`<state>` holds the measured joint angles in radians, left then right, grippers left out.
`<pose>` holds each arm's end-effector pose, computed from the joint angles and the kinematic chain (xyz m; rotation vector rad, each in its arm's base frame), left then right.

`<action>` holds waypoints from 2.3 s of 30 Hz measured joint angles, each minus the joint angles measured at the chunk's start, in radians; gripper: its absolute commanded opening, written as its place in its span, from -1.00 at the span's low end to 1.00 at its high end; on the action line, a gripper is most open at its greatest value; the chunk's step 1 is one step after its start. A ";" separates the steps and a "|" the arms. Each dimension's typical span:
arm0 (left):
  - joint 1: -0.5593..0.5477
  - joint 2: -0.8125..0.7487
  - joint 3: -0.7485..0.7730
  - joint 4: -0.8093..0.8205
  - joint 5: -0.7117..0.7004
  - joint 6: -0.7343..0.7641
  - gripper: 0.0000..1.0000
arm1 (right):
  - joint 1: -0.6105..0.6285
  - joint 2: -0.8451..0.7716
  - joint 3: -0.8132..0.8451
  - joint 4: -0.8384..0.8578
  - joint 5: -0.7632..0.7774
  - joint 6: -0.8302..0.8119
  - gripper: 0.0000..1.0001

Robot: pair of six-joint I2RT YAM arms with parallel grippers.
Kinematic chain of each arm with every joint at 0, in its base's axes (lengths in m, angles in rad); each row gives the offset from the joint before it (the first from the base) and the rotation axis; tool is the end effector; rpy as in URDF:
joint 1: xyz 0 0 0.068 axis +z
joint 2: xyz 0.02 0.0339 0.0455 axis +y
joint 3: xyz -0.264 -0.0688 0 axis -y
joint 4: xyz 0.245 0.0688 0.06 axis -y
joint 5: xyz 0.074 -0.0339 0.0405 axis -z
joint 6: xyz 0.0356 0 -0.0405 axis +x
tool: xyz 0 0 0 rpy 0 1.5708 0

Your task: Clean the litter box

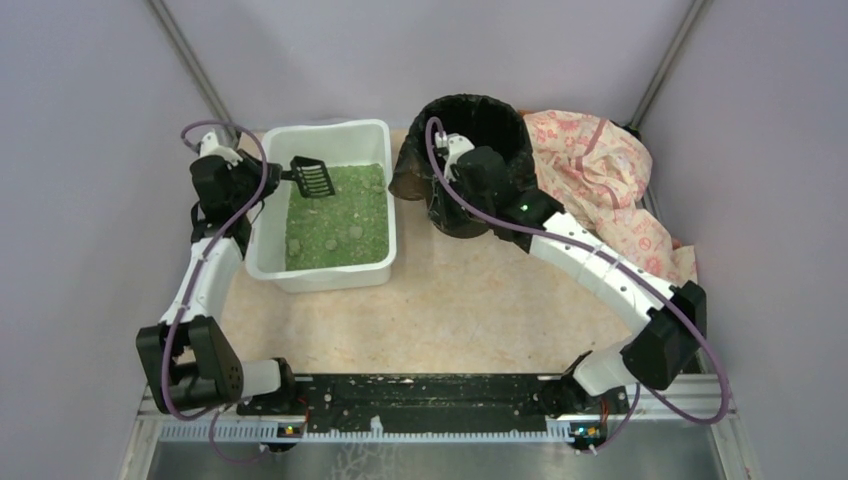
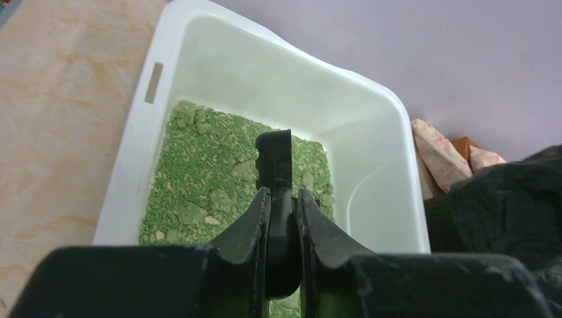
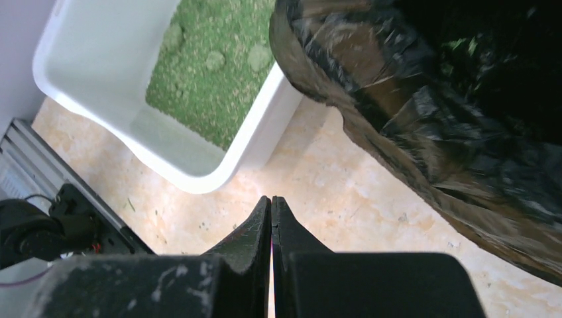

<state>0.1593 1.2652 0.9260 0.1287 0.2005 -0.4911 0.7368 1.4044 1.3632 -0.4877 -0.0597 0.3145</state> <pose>0.2954 0.0403 0.3176 -0.4339 1.7429 -0.4167 0.2342 0.2153 0.3684 -0.4924 2.1196 0.6826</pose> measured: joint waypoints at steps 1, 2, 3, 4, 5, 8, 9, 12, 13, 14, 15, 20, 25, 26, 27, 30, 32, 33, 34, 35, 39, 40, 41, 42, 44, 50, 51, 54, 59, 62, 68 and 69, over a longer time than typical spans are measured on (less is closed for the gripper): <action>0.000 0.018 0.010 -0.001 -0.010 0.006 -1.00 | 0.000 0.009 0.000 -0.012 -0.010 0.000 -1.00; 0.000 0.038 0.023 -0.002 -0.018 0.011 -1.00 | 0.000 0.021 0.000 -0.019 -0.019 -0.001 -1.00; 0.000 0.061 0.038 -0.003 -0.025 0.016 -1.00 | 0.000 0.035 0.000 -0.024 -0.025 -0.001 -1.00; 0.000 0.089 0.059 -0.008 -0.034 0.020 -1.00 | 0.000 0.051 0.000 -0.027 -0.033 -0.002 -1.00; 0.000 0.115 0.076 -0.009 -0.043 0.023 -1.00 | 0.000 0.068 0.000 -0.029 -0.040 -0.006 -1.00; 0.000 0.171 0.098 -0.011 -0.069 0.033 -1.00 | 0.000 0.112 0.007 -0.038 -0.052 -0.019 -1.00; 0.000 0.184 0.103 -0.017 -0.076 0.036 -1.00 | 0.000 0.126 0.013 -0.039 -0.055 -0.025 -1.00; 0.000 0.227 0.132 -0.042 -0.094 0.043 -1.00 | -0.003 0.141 0.017 -0.038 -0.060 -0.034 -1.00; 0.000 0.238 0.144 -0.053 -0.099 0.043 -1.00 | -0.005 0.141 0.017 -0.037 -0.062 -0.035 -1.00; 0.000 0.246 0.157 -0.064 -0.100 0.043 -1.00 | -0.008 0.141 0.017 -0.036 -0.066 -0.035 -1.00; 0.000 0.252 0.169 -0.076 -0.100 0.043 -1.00 | -0.011 0.141 0.017 -0.034 -0.068 -0.036 -1.00; 0.000 0.267 0.229 -0.110 -0.108 0.068 -1.00 | -0.042 0.141 0.017 -0.029 -0.082 -0.043 -1.00; 0.000 0.367 0.392 -0.262 -0.111 0.125 -1.00 | -0.058 0.159 0.017 -0.032 -0.085 -0.050 -1.00; 0.000 0.396 0.429 -0.295 -0.103 0.138 -1.00 | -0.059 0.168 0.017 -0.037 -0.086 -0.053 -1.00; 0.000 0.419 0.456 -0.325 -0.095 0.150 -1.00 | -0.060 0.174 0.017 -0.038 -0.089 -0.057 -1.00; 0.000 0.460 0.483 -0.367 -0.061 0.166 -1.00 | -0.060 0.189 0.017 -0.041 -0.099 -0.065 -1.00; 0.000 0.466 0.478 -0.363 -0.031 0.167 -1.00 | -0.061 0.192 0.017 -0.048 -0.101 -0.069 -1.00; 0.001 0.468 0.477 -0.361 -0.010 0.167 -1.00 | -0.061 0.194 0.017 -0.054 -0.103 -0.070 -1.00; 0.001 0.473 0.477 -0.359 0.011 0.166 -1.00 | -0.061 0.196 0.017 -0.058 -0.103 -0.070 -1.00; 0.003 0.481 0.477 -0.356 0.037 0.165 -1.00 | -0.061 0.197 0.017 -0.061 -0.103 -0.071 -1.00; 0.005 0.526 0.477 -0.341 0.131 0.140 -1.00 | -0.061 0.204 0.019 -0.071 -0.102 -0.072 -1.00; 0.005 0.535 0.477 -0.336 0.153 0.132 -1.00 | -0.061 0.205 0.019 -0.075 -0.103 -0.071 -1.00; 0.005 0.546 0.477 -0.331 0.180 0.121 -1.00 | -0.062 0.207 0.019 -0.079 -0.102 -0.071 -1.00; 0.005 0.555 0.477 -0.327 0.207 0.113 -1.00 | -0.062 0.207 0.019 -0.080 -0.102 -0.071 -1.00; 0.005 0.572 0.476 -0.323 0.261 0.094 -1.00 | -0.063 0.207 0.019 -0.080 -0.102 -0.070 -1.00; 0.005 0.621 0.419 -0.243 0.412 0.014 -1.00 | -0.064 0.212 0.021 -0.080 -0.103 -0.063 -1.00; 0.005 0.628 0.409 -0.232 0.434 0.000 -1.00 | -0.065 0.214 0.024 -0.082 -0.103 -0.060 -1.00; 0.009 0.645 0.397 -0.211 0.495 -0.037 -1.00 | -0.065 0.219 0.030 -0.082 -0.102 -0.052 -1.00; 0.034 0.654 0.390 -0.199 0.554 -0.080 -1.00 | -0.066 0.220 0.032 -0.082 -0.098 -0.040 -1.00; 0.051 0.654 0.404 -0.225 0.572 -0.079 -1.00 | -0.066 0.220 0.032 -0.082 -0.098 -0.031 -1.00; 0.146 0.648 0.473 -0.286 0.629 -0.079 -1.00 | -0.066 0.220 0.032 -0.080 -0.096 -0.023 -1.00; 0.163 0.643 0.473 -0.286 0.634 -0.083 -1.00 | -0.066 0.220 0.032 -0.080 -0.096 -0.023 -1.00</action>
<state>0.3218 1.9083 1.3994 -0.1570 0.8341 -0.5743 0.6712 1.6249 1.3952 -0.5678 -0.1555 0.2920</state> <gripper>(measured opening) 0.205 0.002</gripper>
